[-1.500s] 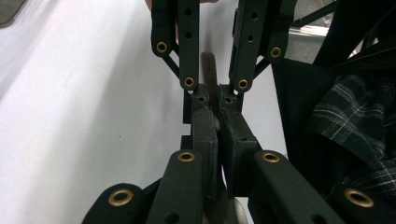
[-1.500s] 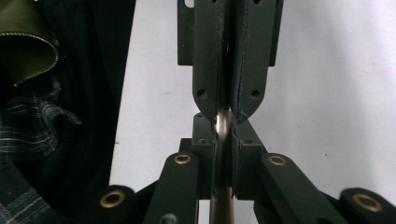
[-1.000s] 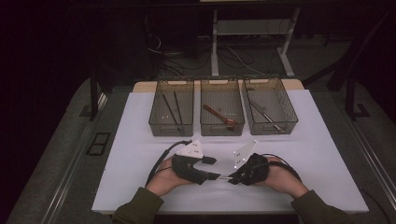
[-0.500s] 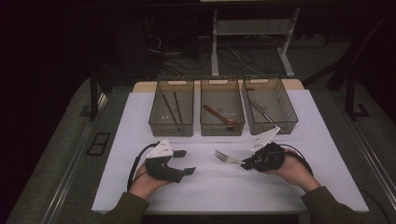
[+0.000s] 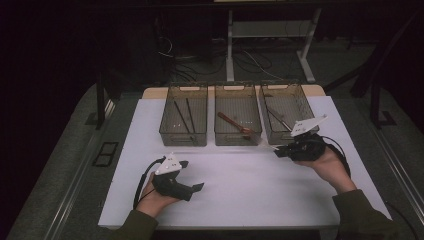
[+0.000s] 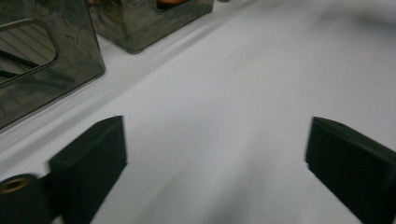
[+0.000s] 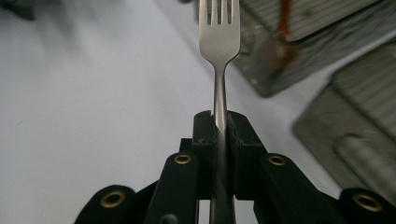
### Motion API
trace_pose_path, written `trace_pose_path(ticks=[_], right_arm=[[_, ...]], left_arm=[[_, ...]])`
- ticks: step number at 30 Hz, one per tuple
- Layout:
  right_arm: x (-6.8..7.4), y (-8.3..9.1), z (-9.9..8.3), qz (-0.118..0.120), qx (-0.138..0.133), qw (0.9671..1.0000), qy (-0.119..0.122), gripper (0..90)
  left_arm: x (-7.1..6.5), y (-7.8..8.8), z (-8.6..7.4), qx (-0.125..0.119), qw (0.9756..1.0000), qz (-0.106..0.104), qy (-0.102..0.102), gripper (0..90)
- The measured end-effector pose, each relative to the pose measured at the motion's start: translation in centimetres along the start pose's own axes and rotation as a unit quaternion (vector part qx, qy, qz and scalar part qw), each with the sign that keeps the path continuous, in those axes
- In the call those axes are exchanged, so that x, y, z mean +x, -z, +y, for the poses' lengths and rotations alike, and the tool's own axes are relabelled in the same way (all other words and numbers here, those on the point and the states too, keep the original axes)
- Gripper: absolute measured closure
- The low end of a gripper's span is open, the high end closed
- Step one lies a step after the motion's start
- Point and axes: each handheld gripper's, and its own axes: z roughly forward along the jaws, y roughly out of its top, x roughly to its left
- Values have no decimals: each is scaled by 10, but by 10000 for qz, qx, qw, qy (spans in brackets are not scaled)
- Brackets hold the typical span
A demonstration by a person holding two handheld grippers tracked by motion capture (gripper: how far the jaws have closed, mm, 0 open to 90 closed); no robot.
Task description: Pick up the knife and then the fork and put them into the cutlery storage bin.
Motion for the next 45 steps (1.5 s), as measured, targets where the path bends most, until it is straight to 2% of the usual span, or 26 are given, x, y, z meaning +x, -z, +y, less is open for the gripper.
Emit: trace_pose_path(ticks=[12,22,29,34,41,45], right_arm=[[-39,17,21,-465,-271,9973,-497,815],[-78,20,30,-898,-312,9902,-1025,815],[-107,8,33,-1192,-237,9821,-1439,815],[-121,-5,31,-1351,-223,9761,-1686,815],[-131,-25,23,-1457,23,9708,-1904,814],[-132,-34,23,-1471,227,9707,-1888,812]], left_arm=[[0,0,0,-13,10000,-57,54,0],[-1,-1,1,-27,10000,-89,20,0],[-2,-1,1,-27,9999,-139,0,0],[-3,-1,2,-43,9998,-177,-4,0],[-3,-1,2,-53,9997,-219,-6,0],[-4,-1,2,-21,9997,-246,-37,0]])
